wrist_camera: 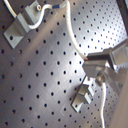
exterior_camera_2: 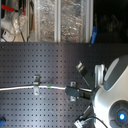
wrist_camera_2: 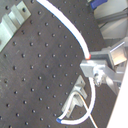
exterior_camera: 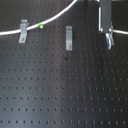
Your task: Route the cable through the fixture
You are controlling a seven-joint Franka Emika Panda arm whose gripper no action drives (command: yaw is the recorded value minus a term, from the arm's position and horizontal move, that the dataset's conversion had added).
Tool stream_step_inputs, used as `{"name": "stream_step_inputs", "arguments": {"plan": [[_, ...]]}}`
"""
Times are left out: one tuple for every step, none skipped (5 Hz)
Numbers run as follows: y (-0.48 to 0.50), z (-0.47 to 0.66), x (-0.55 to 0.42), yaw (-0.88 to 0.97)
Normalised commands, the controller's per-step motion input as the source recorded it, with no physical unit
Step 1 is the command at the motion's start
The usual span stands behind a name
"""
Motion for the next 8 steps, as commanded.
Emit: {"name": "stream_step_inputs", "arguments": {"plan": [[-0.052, 0.0, 0.009, 0.0], [-0.022, 0.0, -0.048, 0.0], [0.016, 0.03, -0.413, 0.0], [0.508, 0.35, -0.481, -0.06], [0.481, 0.27, -0.28, 0.01], [0.359, 0.28, -0.173, 0.19], [0.019, 0.0, 0.001, 0.0], [-0.086, 0.34, -0.437, -0.39]]}}
